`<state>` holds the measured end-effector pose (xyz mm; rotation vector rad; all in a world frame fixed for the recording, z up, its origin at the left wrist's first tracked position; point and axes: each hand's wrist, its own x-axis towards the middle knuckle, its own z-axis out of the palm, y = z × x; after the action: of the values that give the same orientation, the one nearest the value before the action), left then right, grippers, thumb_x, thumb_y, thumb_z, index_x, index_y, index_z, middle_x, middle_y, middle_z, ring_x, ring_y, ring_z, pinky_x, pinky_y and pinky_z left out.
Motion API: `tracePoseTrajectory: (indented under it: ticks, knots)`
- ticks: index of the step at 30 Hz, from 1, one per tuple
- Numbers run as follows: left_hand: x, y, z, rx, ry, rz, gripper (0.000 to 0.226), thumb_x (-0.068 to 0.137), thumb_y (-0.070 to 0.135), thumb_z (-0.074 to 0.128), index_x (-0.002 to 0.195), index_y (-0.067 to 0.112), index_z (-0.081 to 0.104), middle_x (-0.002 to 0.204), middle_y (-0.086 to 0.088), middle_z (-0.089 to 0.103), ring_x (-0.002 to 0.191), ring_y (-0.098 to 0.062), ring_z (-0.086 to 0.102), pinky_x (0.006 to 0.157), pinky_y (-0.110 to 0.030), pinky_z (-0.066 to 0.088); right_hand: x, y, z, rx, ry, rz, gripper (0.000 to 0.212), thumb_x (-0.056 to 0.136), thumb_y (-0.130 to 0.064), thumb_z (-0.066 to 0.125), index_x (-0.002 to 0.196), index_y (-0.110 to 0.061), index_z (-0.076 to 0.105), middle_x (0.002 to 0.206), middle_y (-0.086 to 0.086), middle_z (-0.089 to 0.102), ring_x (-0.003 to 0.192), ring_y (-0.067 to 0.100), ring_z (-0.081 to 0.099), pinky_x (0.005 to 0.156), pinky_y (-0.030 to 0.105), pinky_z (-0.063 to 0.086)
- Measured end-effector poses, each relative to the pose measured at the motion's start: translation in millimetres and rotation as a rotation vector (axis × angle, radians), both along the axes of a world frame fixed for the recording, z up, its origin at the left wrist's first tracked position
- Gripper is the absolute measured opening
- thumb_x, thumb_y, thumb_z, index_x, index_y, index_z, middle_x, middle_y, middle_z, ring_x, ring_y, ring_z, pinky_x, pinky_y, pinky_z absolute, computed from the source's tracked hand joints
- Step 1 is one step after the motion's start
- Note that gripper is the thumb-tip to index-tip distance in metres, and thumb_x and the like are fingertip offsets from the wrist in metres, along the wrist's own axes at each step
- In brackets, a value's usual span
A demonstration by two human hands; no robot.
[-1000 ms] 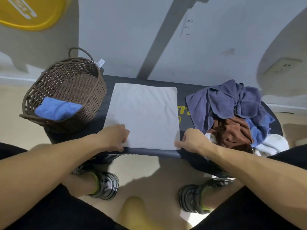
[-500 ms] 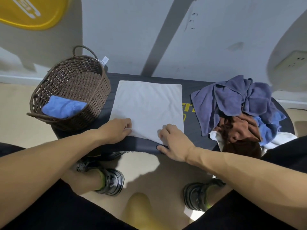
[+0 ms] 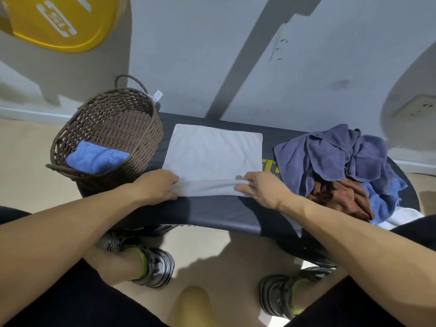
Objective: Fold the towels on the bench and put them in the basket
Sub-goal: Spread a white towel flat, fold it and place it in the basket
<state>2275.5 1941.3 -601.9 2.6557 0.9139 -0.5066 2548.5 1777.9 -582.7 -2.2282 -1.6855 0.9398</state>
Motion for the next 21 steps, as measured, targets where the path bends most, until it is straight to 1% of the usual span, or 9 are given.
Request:
tracePoseTrajectory:
  ticks: [2, 6, 8, 11, 13, 15, 18, 19, 21]
  knots:
    - [0, 5, 5, -0.035, -0.024, -0.006, 0.040, 0.083, 0.043, 0.068, 0.068, 0.023, 0.037, 0.076, 0.009, 0.041, 0.075, -0.019, 0.048, 0.065, -0.034, 0.038, 4, -1, 3, 0.026, 0.025, -0.041, 0.039, 0.089, -0.055, 0.064, 0.088, -0.016, 0.062, 0.069, -0.013, 0.054, 0.071, 0.023, 0.049, 0.062, 0.026, 0.032]
    - [-2, 12, 14, -0.132, 0.011, 0.026, 0.039, 0.083, 0.045, 0.069, 0.072, 0.022, 0.040, 0.071, 0.006, 0.052, 0.071, -0.019, 0.053, 0.068, -0.038, 0.046, 5, -8, 8, -0.144, 0.010, 0.119, 0.072, 0.079, -0.068, 0.065, 0.120, -0.009, 0.063, 0.094, 0.008, 0.071, 0.087, 0.030, 0.063, 0.077, 0.032, 0.050]
    - [-1, 9, 15, -0.185, 0.040, 0.047, 0.039, 0.084, 0.048, 0.067, 0.073, 0.022, 0.041, 0.072, 0.007, 0.051, 0.068, -0.015, 0.049, 0.065, -0.036, 0.041, 5, -10, 8, -0.285, 0.015, 0.206, 0.073, 0.074, -0.065, 0.073, 0.114, -0.005, 0.060, 0.092, 0.008, 0.066, 0.085, 0.031, 0.060, 0.075, 0.033, 0.048]
    - [5, -3, 14, -0.316, 0.102, 0.067, 0.039, 0.086, 0.051, 0.064, 0.072, 0.021, 0.043, 0.071, 0.007, 0.047, 0.063, -0.013, 0.042, 0.060, -0.033, 0.034, 10, -12, 8, -0.526, 0.016, 0.210, 0.074, 0.068, -0.050, 0.085, 0.121, -0.008, 0.055, 0.107, 0.005, 0.066, 0.099, 0.031, 0.061, 0.092, 0.040, 0.052]
    - [7, -10, 14, -0.386, 0.144, 0.065, 0.040, 0.086, 0.051, 0.063, 0.068, 0.021, 0.044, 0.067, 0.010, 0.045, 0.060, -0.011, 0.040, 0.057, -0.031, 0.032, 15, -12, 9, -0.657, 0.063, 0.184, 0.064, 0.066, -0.043, 0.089, 0.112, -0.012, 0.057, 0.103, 0.000, 0.064, 0.095, 0.028, 0.061, 0.086, 0.038, 0.055]
    - [7, -8, 18, -0.456, 0.127, 0.119, 0.040, 0.084, 0.051, 0.065, 0.063, 0.022, 0.048, 0.063, 0.012, 0.047, 0.057, -0.008, 0.043, 0.057, -0.028, 0.035, 23, -10, 13, -0.700, 0.137, 0.126, 0.058, 0.066, -0.040, 0.089, 0.107, -0.015, 0.056, 0.093, -0.004, 0.058, 0.083, 0.021, 0.058, 0.067, 0.029, 0.052]
    - [2, 1, 21, -0.589, 0.003, 0.361, 0.037, 0.084, 0.046, 0.070, 0.062, 0.018, 0.060, 0.061, 0.007, 0.058, 0.057, -0.011, 0.056, 0.054, -0.025, 0.046, 43, -7, 21, -0.639, 0.276, -0.049, 0.043, 0.065, -0.041, 0.089, 0.088, -0.018, 0.060, 0.064, -0.003, 0.056, 0.052, 0.017, 0.046, 0.049, 0.025, 0.036]
    - [1, 3, 20, -0.621, -0.067, 0.493, 0.036, 0.086, 0.043, 0.071, 0.064, 0.015, 0.064, 0.062, 0.003, 0.062, 0.058, -0.014, 0.059, 0.054, -0.027, 0.049, 48, -7, 23, -0.600, 0.340, -0.114, 0.040, 0.064, -0.041, 0.089, 0.085, -0.018, 0.063, 0.058, -0.001, 0.058, 0.048, 0.017, 0.045, 0.047, 0.027, 0.038]
    - [0, 7, 16, -0.711, -0.240, 0.763, 0.030, 0.086, 0.037, 0.074, 0.072, 0.010, 0.068, 0.072, -0.005, 0.069, 0.065, -0.020, 0.065, 0.060, -0.030, 0.054, 55, -7, 21, -0.481, 0.543, -0.273, 0.040, 0.068, -0.034, 0.088, 0.098, -0.011, 0.072, 0.081, 0.005, 0.075, 0.068, 0.022, 0.067, 0.068, 0.038, 0.058]
